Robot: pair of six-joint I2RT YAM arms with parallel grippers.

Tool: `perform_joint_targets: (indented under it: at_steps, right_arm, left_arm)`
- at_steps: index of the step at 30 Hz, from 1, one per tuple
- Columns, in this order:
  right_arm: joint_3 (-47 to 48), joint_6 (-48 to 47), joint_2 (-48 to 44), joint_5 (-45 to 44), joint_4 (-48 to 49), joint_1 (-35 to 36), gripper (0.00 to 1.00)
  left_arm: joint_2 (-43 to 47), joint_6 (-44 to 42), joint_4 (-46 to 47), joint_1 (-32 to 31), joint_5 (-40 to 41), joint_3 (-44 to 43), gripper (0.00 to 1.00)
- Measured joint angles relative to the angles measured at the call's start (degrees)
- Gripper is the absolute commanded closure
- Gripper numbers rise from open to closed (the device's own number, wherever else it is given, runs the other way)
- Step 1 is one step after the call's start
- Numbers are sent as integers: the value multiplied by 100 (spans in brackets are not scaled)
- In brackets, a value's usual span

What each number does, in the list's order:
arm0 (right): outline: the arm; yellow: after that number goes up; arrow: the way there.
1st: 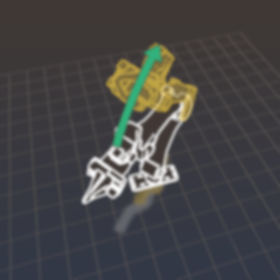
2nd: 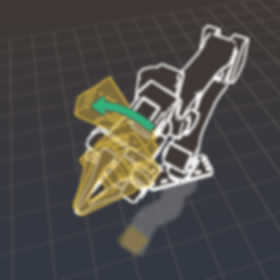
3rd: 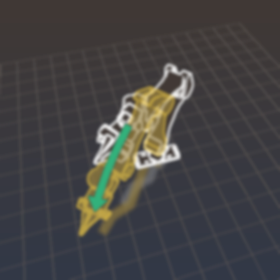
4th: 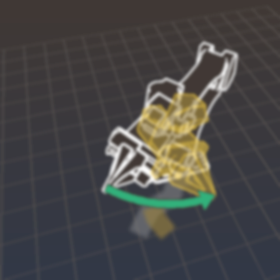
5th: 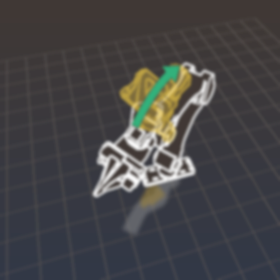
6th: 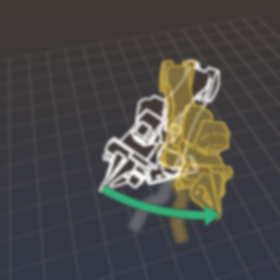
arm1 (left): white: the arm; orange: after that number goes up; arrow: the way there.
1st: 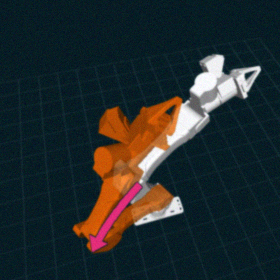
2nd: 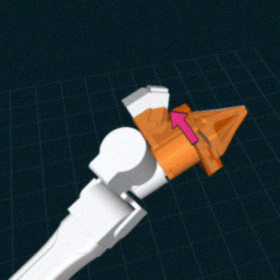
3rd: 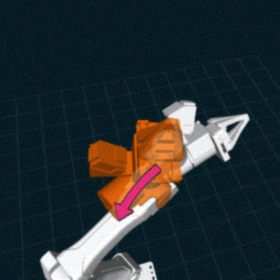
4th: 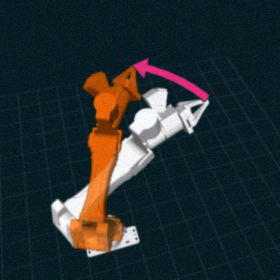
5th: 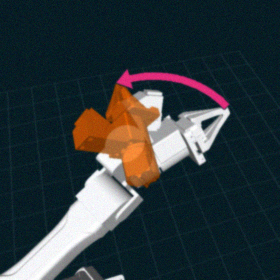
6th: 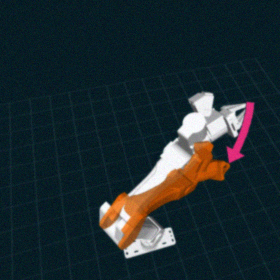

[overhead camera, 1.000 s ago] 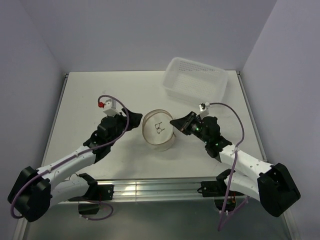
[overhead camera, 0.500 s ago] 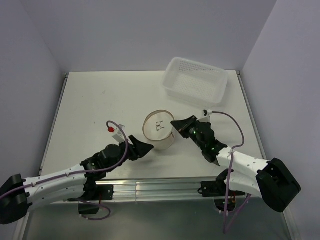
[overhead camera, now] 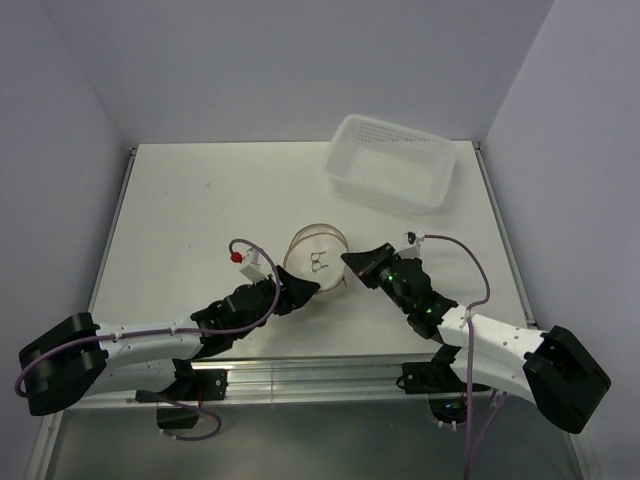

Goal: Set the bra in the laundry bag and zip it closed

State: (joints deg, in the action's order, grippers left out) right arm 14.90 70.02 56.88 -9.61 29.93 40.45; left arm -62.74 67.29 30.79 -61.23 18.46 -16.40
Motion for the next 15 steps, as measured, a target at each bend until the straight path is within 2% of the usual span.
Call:
perform_joint_targets:
  at_steps: [2, 3, 4, 5, 6, 7, 8, 10, 11, 13, 15]
  right_arm:
    - [-42, 0, -59, -31, -17, 46, 100]
    - [-46, 0, -85, -46, -22, 63, 100]
    - [-48, -2, -120, -52, -13, 79, 100]
    - [-52, -2, -133, -59, -9, 83, 98]
    - [-74, -26, -164, -68, -4, 90, 94]
    - [-98, -33, -184, -81, -2, 90, 87]
    - [-136, -74, -212, -70, -35, 96, 70]
    - [-190, -120, -247, -81, -101, 103, 43]
    - [-216, -144, -278, -37, -160, 105, 26]
    - [-240, -219, -374, 24, -275, 140, 18]
    - [-315, -258, -505, 83, -302, 151, 17]
  left_arm:
    - [-85, -13, 92, 2, 83, -33, 41]
    - [-103, -37, 114, 11, 122, -46, 51]
    - [-116, -46, 116, 26, 155, -57, 73]
    - [-127, -72, 120, 37, 190, -72, 73]
    - [-129, -131, 109, 79, 219, -85, 93]
    - [-127, -105, 136, 131, 247, -101, 99]
    - [-127, -153, 166, 181, 247, -127, 100]
    - [-98, -212, 232, 291, 238, -160, 100]
    - [-74, -238, 258, 328, 236, -164, 100]
    - [-20, -319, 282, 391, 227, -164, 100]
    - [35, -374, 297, 450, 190, -164, 100]
